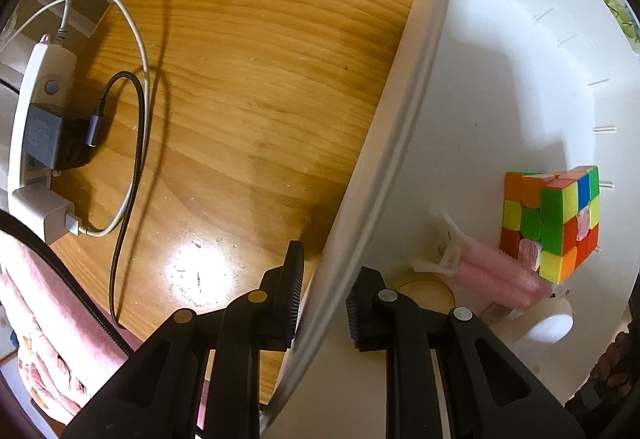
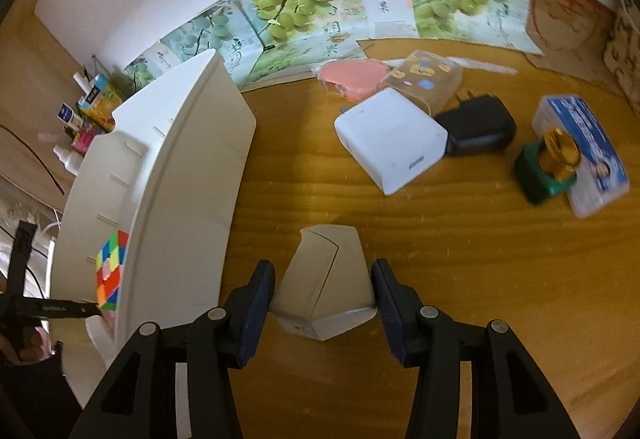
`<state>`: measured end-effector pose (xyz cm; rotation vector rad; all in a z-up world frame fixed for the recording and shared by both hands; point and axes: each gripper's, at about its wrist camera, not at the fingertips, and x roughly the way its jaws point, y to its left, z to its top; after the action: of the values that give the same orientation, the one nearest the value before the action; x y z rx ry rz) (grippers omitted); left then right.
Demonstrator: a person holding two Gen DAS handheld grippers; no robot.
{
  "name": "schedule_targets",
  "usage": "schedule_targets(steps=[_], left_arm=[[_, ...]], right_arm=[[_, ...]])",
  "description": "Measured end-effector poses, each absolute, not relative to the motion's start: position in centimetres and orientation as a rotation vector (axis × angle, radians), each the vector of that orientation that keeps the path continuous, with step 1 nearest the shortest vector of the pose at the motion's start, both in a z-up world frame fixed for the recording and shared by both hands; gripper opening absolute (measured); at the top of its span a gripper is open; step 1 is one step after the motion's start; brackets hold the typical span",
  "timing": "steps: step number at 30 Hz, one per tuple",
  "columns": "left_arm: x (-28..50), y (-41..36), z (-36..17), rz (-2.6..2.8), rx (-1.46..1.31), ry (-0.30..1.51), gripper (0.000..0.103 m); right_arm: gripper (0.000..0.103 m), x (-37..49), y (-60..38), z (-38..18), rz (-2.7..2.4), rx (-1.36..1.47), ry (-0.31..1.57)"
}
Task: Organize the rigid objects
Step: 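Reach the right tool to the beige folded card and grasp it, then carry the beige card with the right tool and release it in the tray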
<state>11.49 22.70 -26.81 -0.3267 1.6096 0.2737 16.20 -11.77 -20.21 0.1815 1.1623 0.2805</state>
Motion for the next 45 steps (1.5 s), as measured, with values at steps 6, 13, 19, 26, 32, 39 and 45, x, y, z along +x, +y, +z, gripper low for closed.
schedule_targets(steps=[6,13,19,26,32,39,45], left_arm=[[11.3,22.7,-26.9,0.205,-0.305,1.622,0.021],[11.6,21.7,-27.2,0.128,-0.225,1.652,0.021],[11.8,20.7,-27.3,0.060,-0.140,1.651,0.020],[11.4,19.1,-27.1,-0.010,-0.008,1.620,0.020],[11.9,18.4,-27.3,-0.100,0.074,1.617,0.020],[12.2,17.7,-27.5,-0.178,0.132,1.610,0.021],[12.1,16.4,-26.9,-0.217,0.172,1.606,0.021]], right_arm=[[0.050,14.4,-11.6,-19.3,0.239,0.232,1.155],[0.050,11.8,-10.4,-18.7,0.175,0.275,1.145],[0.050,10.0,-9.7,-17.8,0.101,0.320,1.098],[0.050,7.8,-8.2,-16.2,0.025,0.327,1.007],[0.050,5.7,-6.0,-14.5,-0.022,0.274,0.920],[0.046,3.7,-3.0,-12.7,-0.031,0.174,0.806],[0.041,2.2,-0.7,-11.4,0.003,0.109,0.714]])
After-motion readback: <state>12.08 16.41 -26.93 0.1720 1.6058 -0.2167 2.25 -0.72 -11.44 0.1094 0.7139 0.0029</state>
